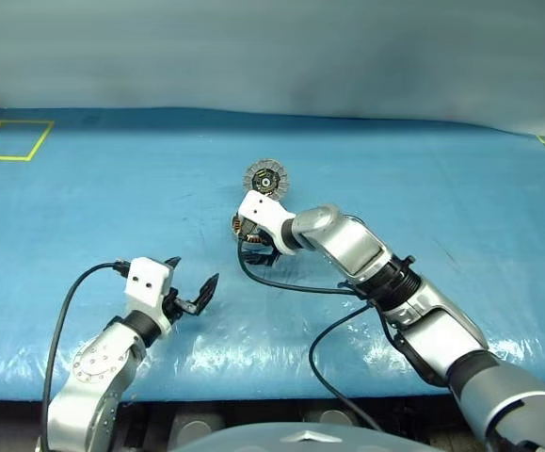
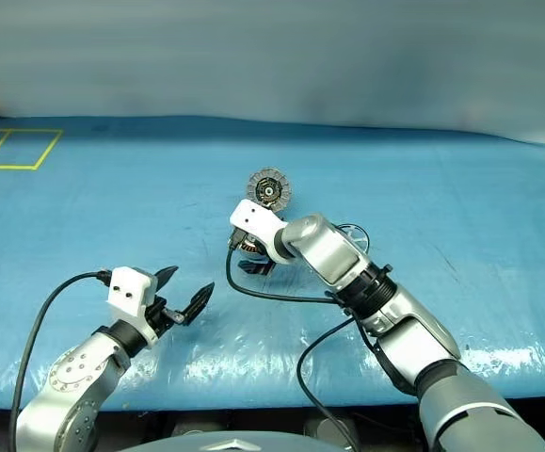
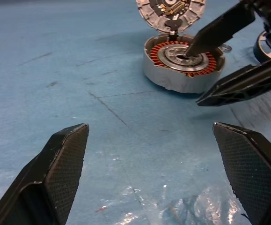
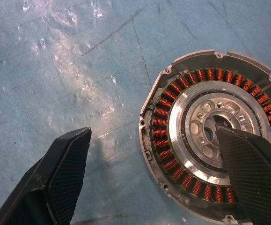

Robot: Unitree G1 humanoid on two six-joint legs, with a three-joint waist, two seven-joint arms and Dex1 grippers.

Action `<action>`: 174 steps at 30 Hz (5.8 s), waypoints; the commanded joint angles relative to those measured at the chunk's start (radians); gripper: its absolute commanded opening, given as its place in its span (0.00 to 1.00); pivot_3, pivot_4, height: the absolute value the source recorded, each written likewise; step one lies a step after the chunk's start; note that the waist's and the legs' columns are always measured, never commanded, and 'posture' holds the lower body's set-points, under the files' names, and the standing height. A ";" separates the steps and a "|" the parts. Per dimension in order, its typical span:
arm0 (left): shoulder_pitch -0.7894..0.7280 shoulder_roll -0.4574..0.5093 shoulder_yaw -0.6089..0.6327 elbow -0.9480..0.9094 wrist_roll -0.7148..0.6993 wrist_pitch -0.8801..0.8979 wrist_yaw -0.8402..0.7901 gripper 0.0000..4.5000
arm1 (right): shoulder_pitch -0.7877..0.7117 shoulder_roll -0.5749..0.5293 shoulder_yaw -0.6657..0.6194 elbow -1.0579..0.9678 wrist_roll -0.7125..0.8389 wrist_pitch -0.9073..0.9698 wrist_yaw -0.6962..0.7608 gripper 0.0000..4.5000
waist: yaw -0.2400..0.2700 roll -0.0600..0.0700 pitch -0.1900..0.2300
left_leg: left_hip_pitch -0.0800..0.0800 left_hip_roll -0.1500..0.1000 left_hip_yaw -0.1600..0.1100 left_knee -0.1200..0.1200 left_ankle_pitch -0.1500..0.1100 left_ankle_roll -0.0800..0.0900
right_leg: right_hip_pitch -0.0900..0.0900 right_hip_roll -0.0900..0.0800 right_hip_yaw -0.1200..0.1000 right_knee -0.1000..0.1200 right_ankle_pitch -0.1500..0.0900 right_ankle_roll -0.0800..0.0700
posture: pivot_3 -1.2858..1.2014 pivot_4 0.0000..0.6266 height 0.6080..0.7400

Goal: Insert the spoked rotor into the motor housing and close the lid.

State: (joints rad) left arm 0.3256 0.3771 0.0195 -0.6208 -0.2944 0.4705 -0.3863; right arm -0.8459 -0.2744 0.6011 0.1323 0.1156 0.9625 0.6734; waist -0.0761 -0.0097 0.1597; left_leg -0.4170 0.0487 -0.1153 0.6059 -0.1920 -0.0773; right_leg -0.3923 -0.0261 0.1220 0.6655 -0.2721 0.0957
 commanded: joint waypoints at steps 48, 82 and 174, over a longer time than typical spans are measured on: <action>-0.015 0.036 -0.007 -0.011 -0.015 -0.011 -0.069 1.00 | 0.184 0.058 -0.048 -0.690 0.182 0.615 -0.083 0.95 | -0.005 -0.001 -0.001 | 0.000 0.002 0.001 -0.004 0.000 0.000 | -0.002 0.000 0.000 -0.001 -0.005 -0.006 | 0.52 0.24 1.00; -0.060 0.062 -0.037 -0.007 -0.050 0.025 -0.120 1.00 | 0.472 0.102 -0.558 -0.672 0.152 0.382 -0.488 0.95 | 0.003 0.000 0.000 | -0.002 0.002 0.002 -0.009 0.000 0.000 | -0.005 0.000 0.000 -0.003 -0.003 -0.003 | 0.52 0.24 1.00; 0.015 0.039 -0.034 0.004 -0.045 -0.056 -0.078 1.00 | 0.170 0.153 -0.064 -0.765 0.132 0.649 -0.226 0.99 | -0.007 0.000 -0.003 | 0.001 0.003 0.002 -0.010 0.000 0.000 | -0.004 0.001 -0.001 -0.001 -0.006 -0.007 | 0.52 0.24 1.00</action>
State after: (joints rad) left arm 0.3321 0.4152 0.0039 -0.5934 -0.3338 0.4189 -0.4521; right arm -0.6444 -0.1323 0.5913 -0.5638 0.2311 1.6051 0.4512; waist -0.0830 -0.0096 0.1571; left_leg -0.4158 0.0519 -0.1131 0.5962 -0.1921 -0.0778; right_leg -0.3965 -0.0252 0.1215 0.6648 -0.2779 0.0884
